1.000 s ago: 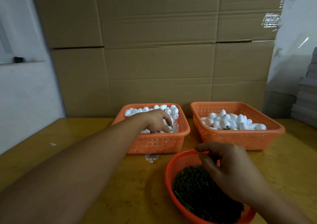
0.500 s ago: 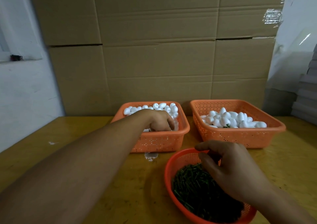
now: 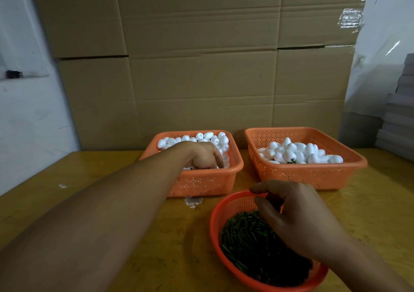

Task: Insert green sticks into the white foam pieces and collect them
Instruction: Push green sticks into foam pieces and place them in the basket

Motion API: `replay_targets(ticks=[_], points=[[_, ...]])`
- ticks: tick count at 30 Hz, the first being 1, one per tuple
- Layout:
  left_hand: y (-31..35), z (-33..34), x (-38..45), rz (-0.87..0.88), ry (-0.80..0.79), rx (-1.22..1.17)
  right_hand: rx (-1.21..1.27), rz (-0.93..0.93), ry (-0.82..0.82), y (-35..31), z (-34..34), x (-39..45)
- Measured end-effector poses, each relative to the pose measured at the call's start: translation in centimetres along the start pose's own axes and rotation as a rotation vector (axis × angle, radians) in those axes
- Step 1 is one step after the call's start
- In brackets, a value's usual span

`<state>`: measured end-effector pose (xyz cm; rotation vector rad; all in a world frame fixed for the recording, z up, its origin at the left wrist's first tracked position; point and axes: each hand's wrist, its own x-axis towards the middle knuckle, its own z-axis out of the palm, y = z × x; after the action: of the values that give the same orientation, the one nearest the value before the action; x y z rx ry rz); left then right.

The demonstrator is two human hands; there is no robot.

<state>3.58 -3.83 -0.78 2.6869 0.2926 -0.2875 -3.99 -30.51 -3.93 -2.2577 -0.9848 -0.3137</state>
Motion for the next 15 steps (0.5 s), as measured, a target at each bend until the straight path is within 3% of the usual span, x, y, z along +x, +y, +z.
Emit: replay_targets(ticks=[11,15], points=[[-0.1,-0.4,-1.6,0.154,0.251,-0.416,-0.04,-0.021,-0.027,0.2,0.2,0.0],[0.4,-0.3,-3.8,0.281,0.391,-0.627,-0.088,-0.019,-0.169,0.4,0.2,0.1]])
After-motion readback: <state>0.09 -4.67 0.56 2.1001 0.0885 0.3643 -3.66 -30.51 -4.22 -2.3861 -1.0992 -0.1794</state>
